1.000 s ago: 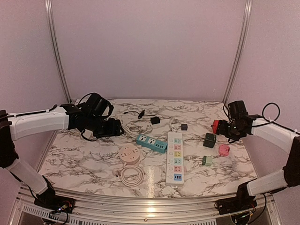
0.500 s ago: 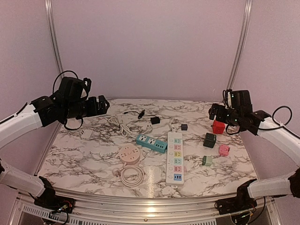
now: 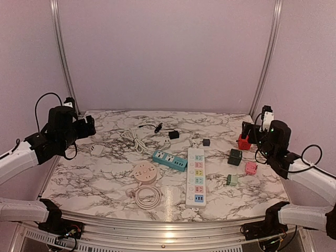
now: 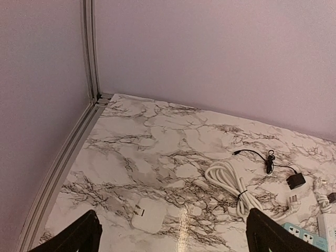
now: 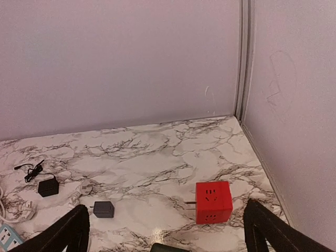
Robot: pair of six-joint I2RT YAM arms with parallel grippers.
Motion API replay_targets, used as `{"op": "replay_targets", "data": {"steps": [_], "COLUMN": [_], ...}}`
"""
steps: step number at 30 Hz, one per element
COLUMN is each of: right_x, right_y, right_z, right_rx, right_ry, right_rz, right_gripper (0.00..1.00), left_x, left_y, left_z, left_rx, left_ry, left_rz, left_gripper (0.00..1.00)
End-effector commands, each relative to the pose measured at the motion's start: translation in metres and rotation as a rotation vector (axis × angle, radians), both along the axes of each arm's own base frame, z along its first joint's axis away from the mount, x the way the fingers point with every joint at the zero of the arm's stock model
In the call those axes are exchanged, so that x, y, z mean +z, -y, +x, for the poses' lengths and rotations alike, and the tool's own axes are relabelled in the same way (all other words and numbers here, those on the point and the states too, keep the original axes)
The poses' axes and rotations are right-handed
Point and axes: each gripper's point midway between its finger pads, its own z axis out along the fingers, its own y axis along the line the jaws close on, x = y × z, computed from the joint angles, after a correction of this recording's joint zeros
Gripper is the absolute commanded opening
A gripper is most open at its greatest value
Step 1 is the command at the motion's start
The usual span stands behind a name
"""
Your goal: Pull the plug off the socket
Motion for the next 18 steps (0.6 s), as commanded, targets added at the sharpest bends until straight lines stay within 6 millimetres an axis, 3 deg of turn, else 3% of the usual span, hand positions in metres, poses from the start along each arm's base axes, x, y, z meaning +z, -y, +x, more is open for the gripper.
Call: {"op": "replay_targets", "data": {"steps": [1, 7, 18], "right_x": [0.023, -0.017, -0.062], "right_y": [0.044, 0.088, 0.084], "right_z": [0.006, 0.002, -0.006], "right_rx": [-0.123, -0.239, -0.201], "right_ry": [0.168, 0.173, 0.276], "right_rz": [-0.034, -0.066, -0.149], "right_gripper": [0.99, 0.99, 0.99], "left_x": [-0.004, -0.049, -0.103], "left_y": [-0.034, -0.078, -0.130], "left_z": [-0.001, -0.006, 0.002], "left_rx": [0.085, 0.183, 0.283], "left_ry": [0.135, 0.091, 0.044], "left_rz": [0.086, 0.123, 0.095], "left_gripper": [0.99, 0.99, 0.99]}}
